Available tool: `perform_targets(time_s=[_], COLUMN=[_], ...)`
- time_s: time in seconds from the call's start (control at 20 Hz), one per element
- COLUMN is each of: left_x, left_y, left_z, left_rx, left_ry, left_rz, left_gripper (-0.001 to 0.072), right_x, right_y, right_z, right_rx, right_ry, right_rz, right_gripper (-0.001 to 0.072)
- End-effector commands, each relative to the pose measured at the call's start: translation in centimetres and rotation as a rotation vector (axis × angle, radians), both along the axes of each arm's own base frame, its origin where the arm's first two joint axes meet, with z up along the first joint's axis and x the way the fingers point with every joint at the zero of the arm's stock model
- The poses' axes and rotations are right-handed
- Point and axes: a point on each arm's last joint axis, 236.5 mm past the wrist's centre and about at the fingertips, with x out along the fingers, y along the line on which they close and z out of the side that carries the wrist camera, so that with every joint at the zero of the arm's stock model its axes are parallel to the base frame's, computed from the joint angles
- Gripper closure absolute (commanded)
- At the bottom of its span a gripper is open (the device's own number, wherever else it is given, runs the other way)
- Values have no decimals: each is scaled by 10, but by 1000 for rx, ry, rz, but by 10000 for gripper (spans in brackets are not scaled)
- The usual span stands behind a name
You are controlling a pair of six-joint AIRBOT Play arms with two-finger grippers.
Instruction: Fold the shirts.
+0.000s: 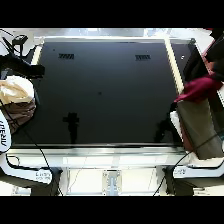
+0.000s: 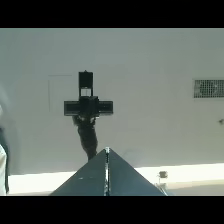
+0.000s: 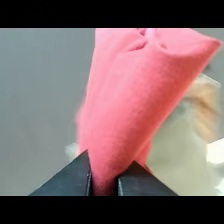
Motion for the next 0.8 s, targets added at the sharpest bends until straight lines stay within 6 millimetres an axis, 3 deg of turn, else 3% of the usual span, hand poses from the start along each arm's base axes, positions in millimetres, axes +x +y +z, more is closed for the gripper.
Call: perform_targets(time_s=[0.0,0.15,0.3,0.5,0.6,0.65,0.7,0.75], left_x=[0,0,0,0,0,0,0,0], left_y=[0,0,0,0,0,0,0,0], left_z=[0,0,0,0,0,0,0,0], left_rx=[-5,-16,-16,-16,-16,-16,-16,-16], left_ry=[0,2,2,2,2,2,2,2], left_rz=[12,36,36,35,35,35,35,35], left_gripper=[698,698,698,698,698,698,697,698], right_x=[-99,-158,-211,-237,-244,-247,-248,-246], right_y=[-40,-30,-13,12,13,13,11,12], right_z=[-11,-41,-98,-169,-187,-187,-182,-170], right_rx=[-15,25,45,94,87,88,94,99], right_ry=[91,71,160,261,281,290,280,265], right_rz=[-144,-236,-296,-256,-257,-288,-343,-364], right_gripper=[692,692,692,690,682,588,412,288])
